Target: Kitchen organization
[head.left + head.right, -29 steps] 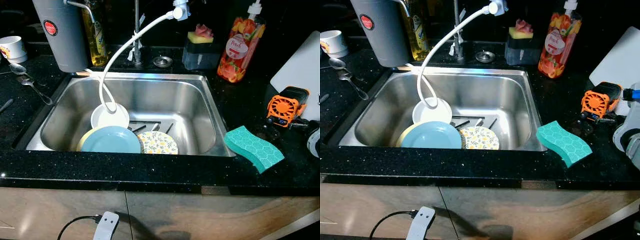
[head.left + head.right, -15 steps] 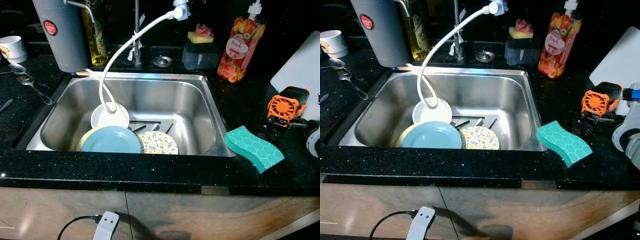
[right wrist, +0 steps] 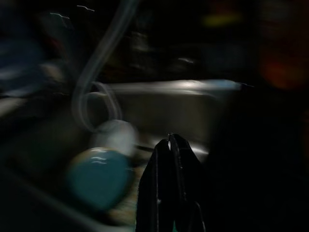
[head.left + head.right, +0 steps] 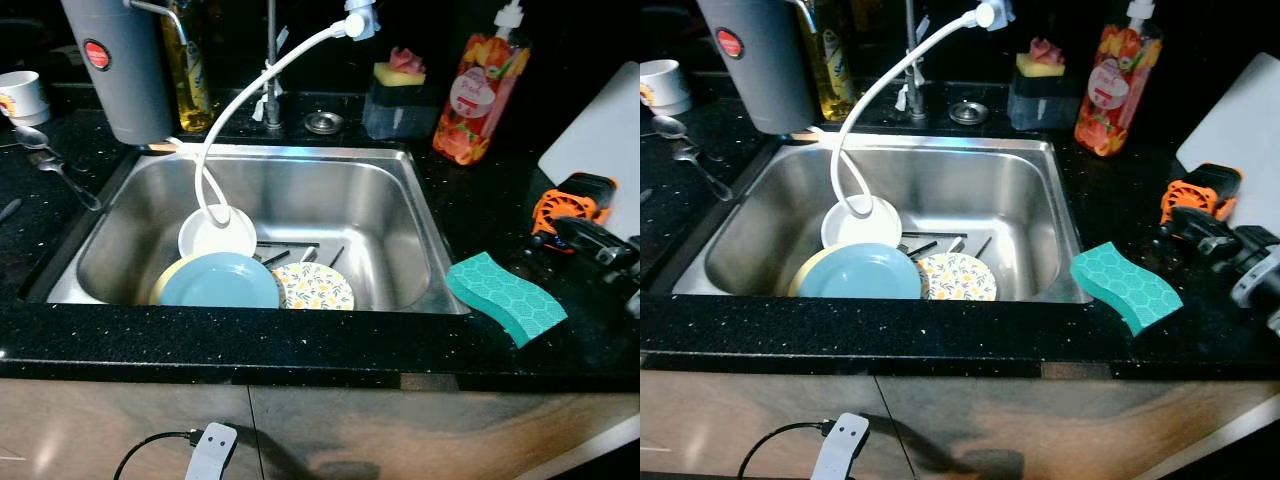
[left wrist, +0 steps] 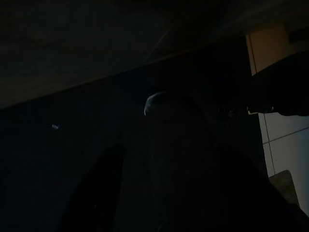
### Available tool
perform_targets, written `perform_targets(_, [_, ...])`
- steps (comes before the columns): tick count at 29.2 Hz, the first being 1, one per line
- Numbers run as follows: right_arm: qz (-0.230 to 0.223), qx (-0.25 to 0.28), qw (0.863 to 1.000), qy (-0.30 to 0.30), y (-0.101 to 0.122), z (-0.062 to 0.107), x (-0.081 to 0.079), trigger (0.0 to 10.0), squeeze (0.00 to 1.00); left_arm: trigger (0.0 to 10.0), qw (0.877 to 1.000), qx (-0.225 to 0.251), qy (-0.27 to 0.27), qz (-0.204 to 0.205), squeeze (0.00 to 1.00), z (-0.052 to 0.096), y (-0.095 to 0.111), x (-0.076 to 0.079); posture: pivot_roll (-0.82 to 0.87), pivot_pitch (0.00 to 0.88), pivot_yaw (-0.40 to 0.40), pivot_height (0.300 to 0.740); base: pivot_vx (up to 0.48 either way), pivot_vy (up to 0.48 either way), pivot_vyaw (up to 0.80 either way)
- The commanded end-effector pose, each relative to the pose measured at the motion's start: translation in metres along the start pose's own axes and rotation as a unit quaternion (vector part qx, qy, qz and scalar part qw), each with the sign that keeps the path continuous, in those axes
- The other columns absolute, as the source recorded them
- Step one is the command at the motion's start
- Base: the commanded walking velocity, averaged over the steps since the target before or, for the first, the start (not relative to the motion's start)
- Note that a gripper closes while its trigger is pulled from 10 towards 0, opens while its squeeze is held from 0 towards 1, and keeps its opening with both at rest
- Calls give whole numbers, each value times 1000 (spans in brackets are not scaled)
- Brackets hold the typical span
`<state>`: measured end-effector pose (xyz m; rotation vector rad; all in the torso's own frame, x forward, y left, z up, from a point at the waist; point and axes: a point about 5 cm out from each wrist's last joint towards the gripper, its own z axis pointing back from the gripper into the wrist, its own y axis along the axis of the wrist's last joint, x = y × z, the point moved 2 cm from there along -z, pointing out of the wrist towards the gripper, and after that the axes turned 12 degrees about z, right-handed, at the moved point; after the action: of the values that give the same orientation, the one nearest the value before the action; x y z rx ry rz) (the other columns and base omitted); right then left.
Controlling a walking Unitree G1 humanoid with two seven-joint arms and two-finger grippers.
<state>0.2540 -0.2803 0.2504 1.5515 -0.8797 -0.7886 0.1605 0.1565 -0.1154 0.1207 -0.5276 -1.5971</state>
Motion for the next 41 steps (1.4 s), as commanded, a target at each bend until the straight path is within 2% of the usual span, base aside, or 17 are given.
perform_targets(1, [-2,29,999,43,7,0,-13,10000,0,10000,1000,-4,2,-2,0,1,-1,-2,-32,0,23,740,0,0,0])
perform_targets(2, [-16,45,996,80,5,-2,-26,10000,0,10000,1000,-4,3,-3,0,1,-1,-2,-30,0,25,740,0,0,0])
perform_targets(5, [-45,76,984,152,3,-4,-49,10000,0,10000,1000,-4,8,-5,0,1,1,-3,-29,0,27,740,0,0,0])
perform_targets(10, [-80,102,969,210,-1,-11,-71,10000,0,10000,1000,-6,13,-7,0,1,3,-5,-28,0,30,740,0,0,0])
perform_targets(12, [-106,108,957,248,-7,-15,-86,10000,0,10000,1000,-7,15,-9,0,1,4,-6,-24,0,32,740,0,0,0])
perform_targets(14, [-114,110,953,259,-9,-16,-91,10000,0,10000,1000,-7,16,-8,0,1,5,-6,-23,0,32,740,0,0,0])
perform_targets(15, [-124,107,947,277,-15,-18,-100,10000,0,10000,1000,-6,17,-10,0,1,6,-7,-20,0,34,740,-281,0,0])
perform_targets(19, [-128,100,946,281,-21,-21,-103,10000,0,10000,1000,-6,18,-14,0,1,7,-8,-19,0,37,740,-296,0,0])
perform_targets(21, [-128,77,951,269,-33,-24,-103,10000,0,10000,1000,-6,20,-16,0,2,9,-9,-18,0,38,740,-319,0,0])
perform_targets(23, [-129,71,952,268,-37,-24,-103,10000,0,10000,1000,-6,21,-17,0,2,9,-10,-18,0,41,740,-319,0,0])
perform_targets(32, [-144,55,949,274,-48,-13,-104,10000,0,10000,999,-7,23,-22,0,3,10,-12,-20,0,48,740,-316,0,0])
perform_targets(36, [-136,41,950,277,-53,-12,-106,10000,0,10000,999,-6,23,-23,0,3,10,-12,-24,0,50,740,-281,0,0])
perform_targets(38, [-128,27,953,273,-58,-11,-106,10000,0,10000,999,-5,25,-23,0,3,11,-12,-25,0,49,740,0,0,0])
perform_targets(39, [-113,14,961,254,-64,-12,-101,10000,0,10000,999,-5,27,-24,0,3,11,-12,-26,0,49,740,0,0,0])
perform_targets(40, [-113,14,961,254,-64,-12,-101,10000,0,10000,999,-5,27,-24,0,3,11,-12,-26,0,49,740,0,0,0])
perform_targets(41, [-105,-1,967,232,-70,-13,-95,10000,0,10000,999,-5,27,-24,0,3,11,-12,-28,0,48,740,0,0,0])
